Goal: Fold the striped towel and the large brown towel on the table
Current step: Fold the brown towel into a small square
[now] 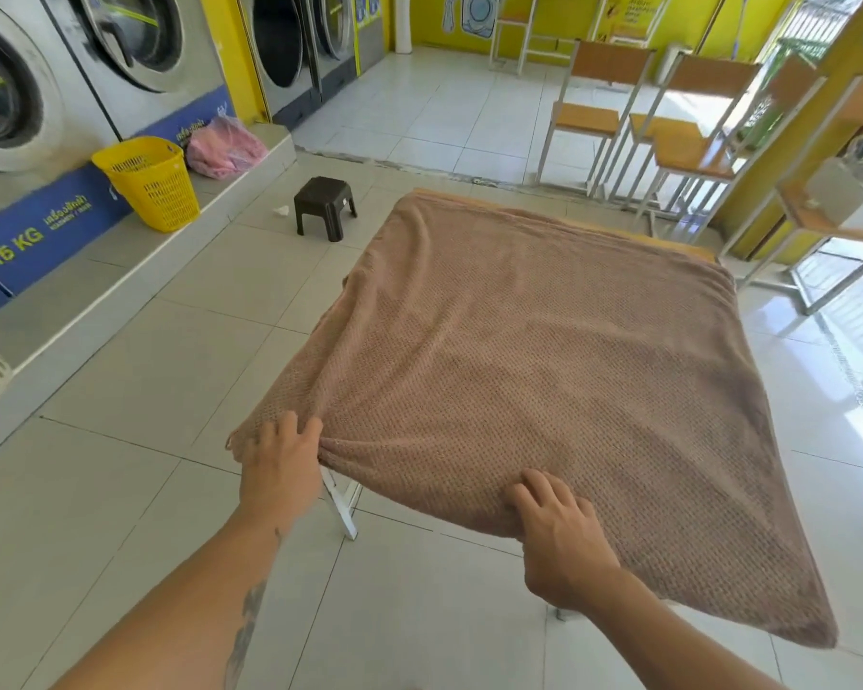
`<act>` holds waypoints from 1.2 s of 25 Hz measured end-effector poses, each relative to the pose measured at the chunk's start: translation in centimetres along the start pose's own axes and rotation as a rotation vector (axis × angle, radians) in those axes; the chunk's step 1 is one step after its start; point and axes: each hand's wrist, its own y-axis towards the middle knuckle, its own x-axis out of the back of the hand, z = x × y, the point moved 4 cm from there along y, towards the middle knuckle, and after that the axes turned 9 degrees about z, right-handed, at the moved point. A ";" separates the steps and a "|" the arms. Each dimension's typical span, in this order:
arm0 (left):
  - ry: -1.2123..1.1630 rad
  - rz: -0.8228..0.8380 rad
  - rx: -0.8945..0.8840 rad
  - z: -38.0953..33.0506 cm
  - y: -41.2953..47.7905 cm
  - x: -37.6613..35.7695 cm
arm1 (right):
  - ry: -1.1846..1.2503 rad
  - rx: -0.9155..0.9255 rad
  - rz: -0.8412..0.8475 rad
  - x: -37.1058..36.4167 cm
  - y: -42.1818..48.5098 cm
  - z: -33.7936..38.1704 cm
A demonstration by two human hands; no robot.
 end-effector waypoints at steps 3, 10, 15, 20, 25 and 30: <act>0.041 -0.038 0.012 0.8 -0.3 -0.1 | 0.147 0.024 -0.077 0.3 0.4 -0.9; -0.143 0.049 0.154 -0.1 -1.9 1.0 | 0.379 -0.068 -0.187 1.0 -2.1 -5.7; -0.514 0.005 -0.023 -9.8 -0.6 5.5 | 0.462 -0.192 -0.178 1.6 -5.2 -10.9; -0.723 0.011 -0.236 -24.6 -0.4 10.8 | 0.535 -0.251 -0.223 4.4 -8.8 -19.6; -0.758 -0.031 -0.290 -38.6 -0.7 15.4 | 0.617 -0.212 -0.309 8.0 -10.5 -30.8; -0.759 0.028 -0.233 -49.5 -0.7 16.8 | 0.629 -0.128 -0.240 10.3 -11.7 -41.4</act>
